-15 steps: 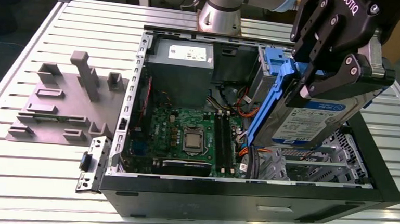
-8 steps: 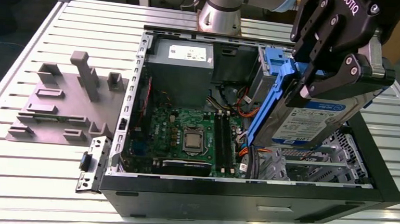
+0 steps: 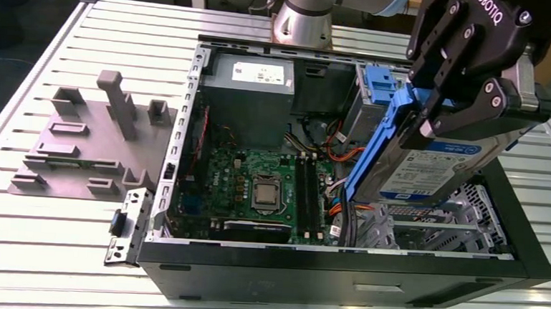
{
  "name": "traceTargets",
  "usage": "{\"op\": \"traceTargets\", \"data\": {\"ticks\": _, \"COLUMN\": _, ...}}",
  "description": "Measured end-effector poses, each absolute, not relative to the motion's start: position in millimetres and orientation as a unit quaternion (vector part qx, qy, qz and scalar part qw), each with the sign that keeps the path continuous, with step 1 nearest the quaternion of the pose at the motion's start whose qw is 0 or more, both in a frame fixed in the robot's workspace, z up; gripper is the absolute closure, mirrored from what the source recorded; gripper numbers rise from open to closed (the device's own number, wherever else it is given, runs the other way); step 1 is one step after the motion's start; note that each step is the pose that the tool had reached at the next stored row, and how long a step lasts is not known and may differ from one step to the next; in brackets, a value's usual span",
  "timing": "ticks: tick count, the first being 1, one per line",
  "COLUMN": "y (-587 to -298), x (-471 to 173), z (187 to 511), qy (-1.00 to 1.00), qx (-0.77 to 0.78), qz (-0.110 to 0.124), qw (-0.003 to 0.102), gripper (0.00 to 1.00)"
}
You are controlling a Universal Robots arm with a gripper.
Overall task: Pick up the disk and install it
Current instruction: 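Insert the disk into the insertion slot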
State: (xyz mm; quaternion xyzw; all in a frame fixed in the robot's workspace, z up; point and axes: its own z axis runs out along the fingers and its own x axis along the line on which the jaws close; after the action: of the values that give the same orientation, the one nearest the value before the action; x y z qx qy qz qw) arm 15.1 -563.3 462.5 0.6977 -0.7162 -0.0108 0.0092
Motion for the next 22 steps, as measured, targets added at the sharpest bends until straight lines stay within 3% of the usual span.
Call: {"op": "traceTargets", "data": {"ticks": 22, "y": -567.7, "x": 35.5, "z": 457.9, "qy": -0.716, "qx": 0.698, "qz": -0.012, "qw": 0.01, "gripper": 0.64}}
